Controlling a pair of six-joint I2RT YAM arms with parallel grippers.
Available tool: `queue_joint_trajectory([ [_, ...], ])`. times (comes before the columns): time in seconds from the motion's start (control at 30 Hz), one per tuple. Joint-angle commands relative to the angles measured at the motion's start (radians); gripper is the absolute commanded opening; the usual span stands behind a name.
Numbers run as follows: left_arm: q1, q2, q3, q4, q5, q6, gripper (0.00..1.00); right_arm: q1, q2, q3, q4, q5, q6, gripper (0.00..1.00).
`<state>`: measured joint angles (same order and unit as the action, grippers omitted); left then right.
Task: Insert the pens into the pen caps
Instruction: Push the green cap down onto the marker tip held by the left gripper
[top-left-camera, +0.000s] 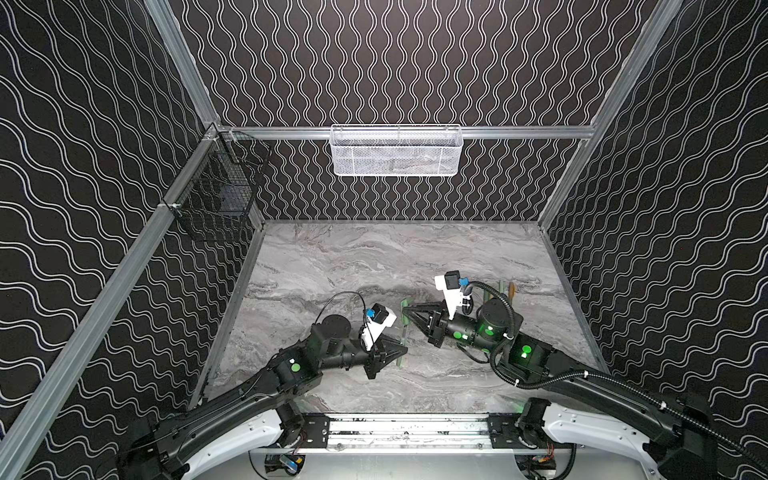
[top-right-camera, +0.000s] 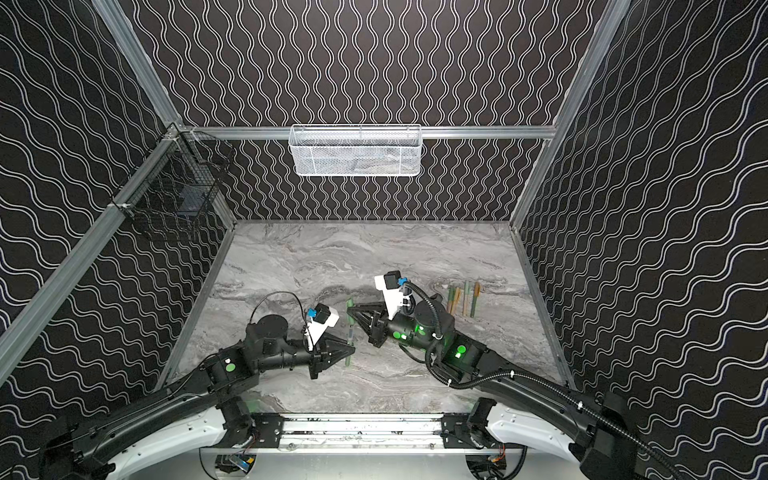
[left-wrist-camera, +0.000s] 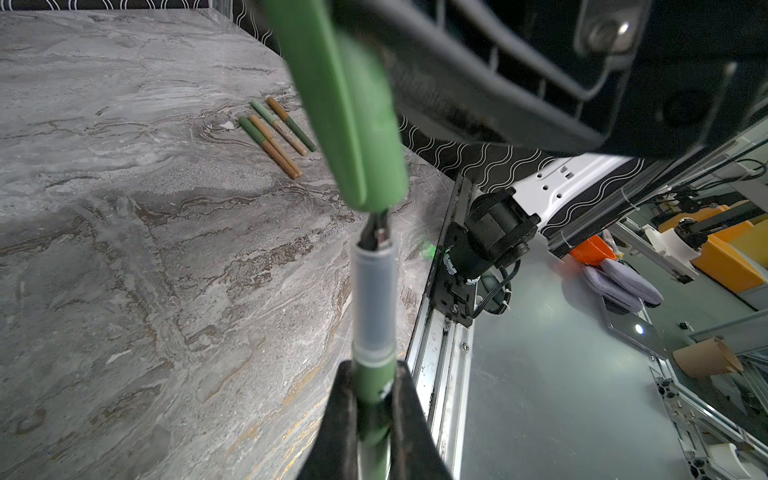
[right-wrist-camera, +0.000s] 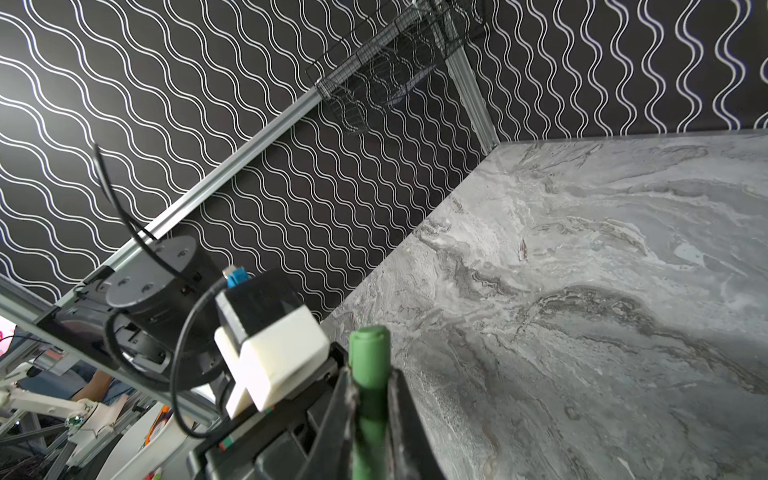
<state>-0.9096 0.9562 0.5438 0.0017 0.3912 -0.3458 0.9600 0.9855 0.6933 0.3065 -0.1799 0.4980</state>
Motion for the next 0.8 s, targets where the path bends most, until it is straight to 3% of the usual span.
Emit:
queue_joint_trajectory([
  [0.0, 0.004, -0.008, 0.012, 0.022, -0.015, -0.01, 0.0, 0.002, 0.002, -0.006, 0.049, -0.012, 0.011, 0.03],
  [0.77, 0.038, -0.025, 0.028, 0.045, 0.027, -0.017, 0.0, 0.044, 0.056, -0.069, 0.199, -0.004, 0.079, 0.03],
])
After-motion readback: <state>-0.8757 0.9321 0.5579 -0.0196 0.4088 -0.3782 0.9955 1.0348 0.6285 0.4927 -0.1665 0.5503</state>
